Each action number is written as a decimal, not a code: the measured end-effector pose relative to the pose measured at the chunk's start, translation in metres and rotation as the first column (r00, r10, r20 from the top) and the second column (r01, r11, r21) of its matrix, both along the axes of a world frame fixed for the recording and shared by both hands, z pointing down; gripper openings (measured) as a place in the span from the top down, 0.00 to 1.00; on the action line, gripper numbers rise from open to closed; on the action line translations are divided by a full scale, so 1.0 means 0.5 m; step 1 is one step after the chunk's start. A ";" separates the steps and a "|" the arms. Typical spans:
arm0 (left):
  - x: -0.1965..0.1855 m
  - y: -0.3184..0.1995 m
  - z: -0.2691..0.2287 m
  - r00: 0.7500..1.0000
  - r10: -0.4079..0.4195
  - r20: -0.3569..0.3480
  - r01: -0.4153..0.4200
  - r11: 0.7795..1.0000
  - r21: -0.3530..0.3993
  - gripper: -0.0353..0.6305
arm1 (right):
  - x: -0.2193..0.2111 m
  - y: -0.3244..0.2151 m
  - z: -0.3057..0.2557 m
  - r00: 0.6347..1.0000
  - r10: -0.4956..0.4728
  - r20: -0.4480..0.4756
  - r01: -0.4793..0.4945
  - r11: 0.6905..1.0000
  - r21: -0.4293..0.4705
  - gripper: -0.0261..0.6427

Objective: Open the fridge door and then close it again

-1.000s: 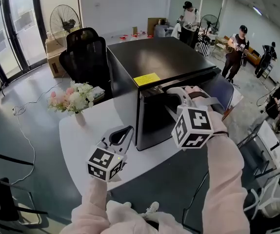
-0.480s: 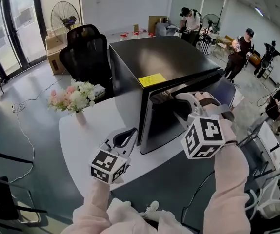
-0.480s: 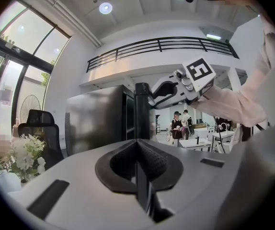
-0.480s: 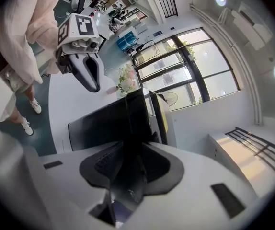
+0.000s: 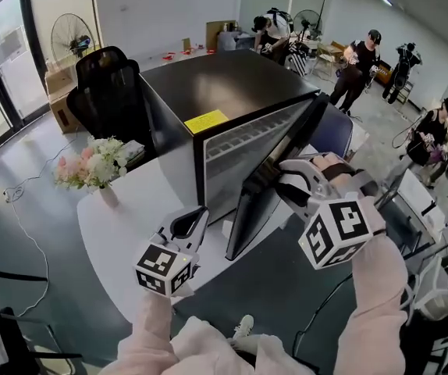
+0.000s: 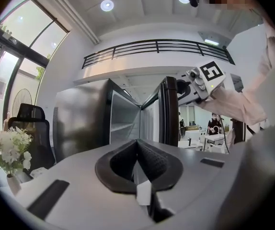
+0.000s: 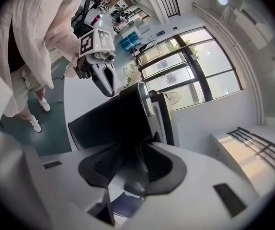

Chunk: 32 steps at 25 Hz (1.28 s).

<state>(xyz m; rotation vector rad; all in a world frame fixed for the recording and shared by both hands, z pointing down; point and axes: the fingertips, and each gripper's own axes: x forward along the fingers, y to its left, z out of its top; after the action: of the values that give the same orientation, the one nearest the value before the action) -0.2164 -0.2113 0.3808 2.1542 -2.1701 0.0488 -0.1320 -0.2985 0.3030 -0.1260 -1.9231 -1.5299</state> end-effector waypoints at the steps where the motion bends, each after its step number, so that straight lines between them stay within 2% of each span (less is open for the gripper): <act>1: 0.009 -0.003 0.001 1.000 0.014 0.003 -0.014 1.000 -0.001 0.93 | 0.006 0.000 0.000 1.000 0.004 -0.002 -0.004 1.000 0.006 0.76; 15: 0.089 -0.039 0.017 0.994 0.111 0.003 -0.110 0.993 -0.028 0.93 | 0.107 -0.017 -0.005 0.999 -0.001 -0.037 0.001 1.000 0.002 0.75; 32: 0.197 -0.126 0.029 0.965 0.263 0.009 -0.262 0.964 -0.044 0.93 | 0.222 -0.058 0.003 0.995 0.014 -0.094 -0.012 1.000 0.018 0.74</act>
<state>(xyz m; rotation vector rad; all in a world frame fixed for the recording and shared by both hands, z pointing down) -0.1181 -0.2745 0.3955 2.4084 -1.8569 0.1274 -0.0211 -0.3277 0.3045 -0.1744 -1.8327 -1.5054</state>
